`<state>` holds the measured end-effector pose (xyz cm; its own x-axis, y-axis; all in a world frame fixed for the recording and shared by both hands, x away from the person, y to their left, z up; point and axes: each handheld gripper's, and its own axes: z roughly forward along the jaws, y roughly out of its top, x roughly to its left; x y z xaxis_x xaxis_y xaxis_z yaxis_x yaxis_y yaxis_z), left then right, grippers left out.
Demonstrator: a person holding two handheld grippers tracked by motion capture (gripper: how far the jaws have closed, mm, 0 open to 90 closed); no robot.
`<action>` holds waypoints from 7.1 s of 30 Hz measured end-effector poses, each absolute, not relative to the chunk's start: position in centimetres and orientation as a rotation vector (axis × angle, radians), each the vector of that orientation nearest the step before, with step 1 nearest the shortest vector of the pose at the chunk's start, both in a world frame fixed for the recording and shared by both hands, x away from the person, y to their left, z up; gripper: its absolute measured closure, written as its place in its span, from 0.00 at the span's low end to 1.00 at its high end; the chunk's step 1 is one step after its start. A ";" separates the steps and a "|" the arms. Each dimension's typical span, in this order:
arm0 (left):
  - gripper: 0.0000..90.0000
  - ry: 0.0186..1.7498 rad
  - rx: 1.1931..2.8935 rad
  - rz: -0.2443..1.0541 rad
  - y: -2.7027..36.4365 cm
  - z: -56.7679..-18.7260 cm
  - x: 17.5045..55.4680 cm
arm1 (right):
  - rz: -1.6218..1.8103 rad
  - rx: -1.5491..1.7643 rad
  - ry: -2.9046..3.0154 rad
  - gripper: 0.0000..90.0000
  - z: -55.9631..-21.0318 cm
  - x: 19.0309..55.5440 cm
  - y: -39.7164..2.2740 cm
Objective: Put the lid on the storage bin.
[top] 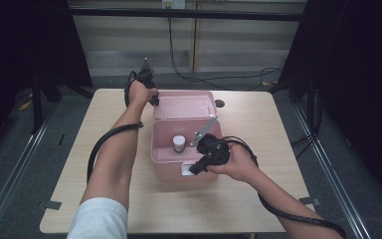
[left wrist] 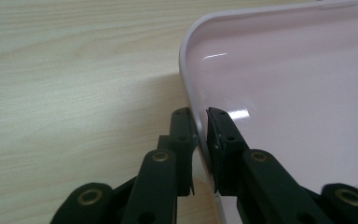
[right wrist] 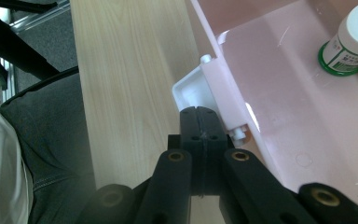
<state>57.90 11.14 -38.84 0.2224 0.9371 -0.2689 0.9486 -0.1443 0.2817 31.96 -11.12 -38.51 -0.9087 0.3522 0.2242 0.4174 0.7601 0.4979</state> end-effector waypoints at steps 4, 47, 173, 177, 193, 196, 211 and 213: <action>0.92 1.749 2.115 -0.019 11.1 -37.8 57.5 | -0.840 -0.634 -2.834 1.00 -38.5 32.0 -11.1; 0.97 1.609 2.118 0.085 12.6 -28.9 51.6 | -0.792 -0.731 -2.857 1.00 -38.2 31.8 -10.5; 1.00 1.430 2.039 0.105 14.5 -27.9 48.6 | -0.694 -0.786 -2.902 1.00 -37.7 32.9 -8.3; 1.00 1.421 2.052 0.090 14.5 -27.9 48.2 | -0.683 -0.786 -2.908 1.00 -37.7 32.9 -8.2; 1.00 1.414 2.086 0.093 14.5 -28.2 46.9 | -0.678 -0.805 -2.913 1.00 -37.7 32.8 -8.1; 1.00 1.413 2.086 0.090 14.5 -28.3 46.7 | -0.679 -0.806 -2.914 1.00 -37.7 32.8 -8.1; 0.98 1.425 2.095 0.082 14.8 -28.9 46.2 | -0.683 -0.813 -2.912 1.00 -37.7 32.7 -8.1; 0.97 1.433 2.087 0.077 14.9 -29.0 46.2 | -0.683 -0.814 -2.913 1.00 -37.7 32.7 -8.1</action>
